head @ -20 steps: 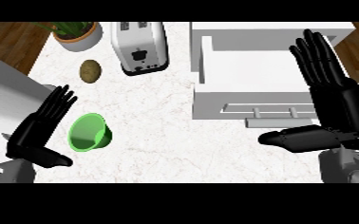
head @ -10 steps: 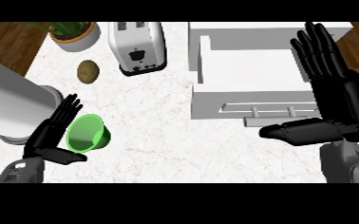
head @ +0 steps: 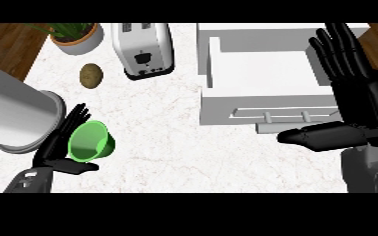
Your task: Pick up the cup, place it into the drawer and close the drawer
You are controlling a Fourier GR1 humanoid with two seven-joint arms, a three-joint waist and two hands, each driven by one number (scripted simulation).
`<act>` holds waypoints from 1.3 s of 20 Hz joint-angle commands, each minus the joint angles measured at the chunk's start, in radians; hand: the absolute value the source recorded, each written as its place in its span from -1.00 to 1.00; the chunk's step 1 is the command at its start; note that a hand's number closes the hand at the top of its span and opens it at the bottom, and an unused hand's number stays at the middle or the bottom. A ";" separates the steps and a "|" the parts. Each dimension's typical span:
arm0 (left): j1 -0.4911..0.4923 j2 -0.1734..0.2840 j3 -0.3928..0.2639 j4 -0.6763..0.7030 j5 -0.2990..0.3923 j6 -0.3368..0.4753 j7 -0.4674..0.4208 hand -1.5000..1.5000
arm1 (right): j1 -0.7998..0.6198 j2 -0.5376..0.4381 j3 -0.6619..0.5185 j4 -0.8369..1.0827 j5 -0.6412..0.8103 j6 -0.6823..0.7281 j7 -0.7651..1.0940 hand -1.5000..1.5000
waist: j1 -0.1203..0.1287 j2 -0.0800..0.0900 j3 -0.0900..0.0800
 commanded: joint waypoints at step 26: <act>-0.082 -0.133 -0.042 0.024 -0.020 -0.023 -0.305 1.00 | -0.005 -0.023 -0.026 0.015 -0.008 0.022 -0.008 -1.00 | -0.007 0.003 -0.002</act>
